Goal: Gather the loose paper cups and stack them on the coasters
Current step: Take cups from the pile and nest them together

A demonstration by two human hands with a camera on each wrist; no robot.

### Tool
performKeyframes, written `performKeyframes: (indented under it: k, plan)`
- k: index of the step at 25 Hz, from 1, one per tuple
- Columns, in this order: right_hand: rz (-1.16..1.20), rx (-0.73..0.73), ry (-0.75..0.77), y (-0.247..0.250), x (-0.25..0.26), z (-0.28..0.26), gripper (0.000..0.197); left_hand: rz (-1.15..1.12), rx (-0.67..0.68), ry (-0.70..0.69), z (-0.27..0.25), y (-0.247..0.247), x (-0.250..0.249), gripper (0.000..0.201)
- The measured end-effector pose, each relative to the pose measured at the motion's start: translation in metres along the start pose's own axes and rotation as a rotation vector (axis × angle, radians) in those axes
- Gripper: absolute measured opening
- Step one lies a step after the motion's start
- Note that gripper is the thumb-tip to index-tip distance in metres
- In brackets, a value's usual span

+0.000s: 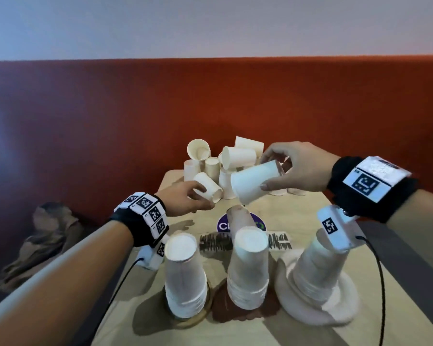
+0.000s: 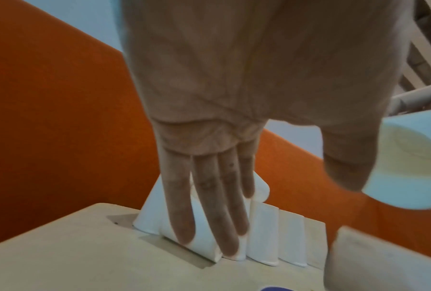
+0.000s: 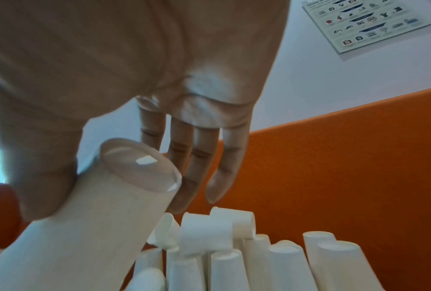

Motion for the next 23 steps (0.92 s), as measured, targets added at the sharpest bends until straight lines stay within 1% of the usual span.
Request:
performKeyframes:
  k: [2,3,5,8,12,13,15,18,20,22,23]
  plan:
    - [-0.025,0.035,-0.033,-0.003,-0.008,-0.004,0.044,0.062,0.142,0.032,0.003,-0.01,-0.009,0.062]
    - [-0.035,0.039,-0.044,-0.001,-0.012,-0.005,0.044,0.13,0.176,0.035,0.005,-0.011,-0.015,0.066]
    - [-0.047,0.054,-0.063,0.0,-0.02,-0.005,0.042,0.301,0.197,0.028,0.007,-0.009,-0.033,0.069]
    - [-0.026,0.077,-0.083,-0.006,-0.029,-0.003,0.041,0.544,0.194,-0.018,0.013,-0.012,-0.062,0.065]
    - [-0.015,0.074,-0.096,-0.009,-0.038,-0.002,0.042,0.824,0.258,-0.129,0.025,-0.042,-0.098,0.07]
    - [-0.017,0.066,-0.105,-0.007,-0.041,-0.004,0.042,0.866,0.28,-0.167,0.029,-0.052,-0.105,0.072]
    - [-0.028,0.067,-0.132,-0.004,-0.049,-0.01,0.043,0.862,0.339,-0.211,0.039,-0.073,-0.112,0.073]
    - [-0.026,0.07,-0.169,0.0,-0.066,-0.021,0.043,0.841,0.398,-0.174,0.06,-0.097,-0.111,0.06]
    - [-0.023,0.068,-0.19,0.001,-0.079,-0.026,0.042,0.89,0.377,-0.232,0.068,-0.107,-0.118,0.064]
    - [-0.027,0.065,-0.21,0.002,-0.091,-0.028,0.04,1.017,0.332,-0.312,0.075,-0.112,-0.127,0.072]
    - [-0.025,0.06,-0.217,0.002,-0.095,-0.028,0.039,1.052,0.317,-0.331,0.079,-0.112,-0.13,0.07]
Point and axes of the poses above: each hand's wrist, its own z-axis towards the middle knuckle, its own y-axis out of the back of the hand, x = y × z, the point moved 6 cm from there along z, towards the middle knuckle, and after that the axes turned 9 degrees about x, right-handed, at the moved point
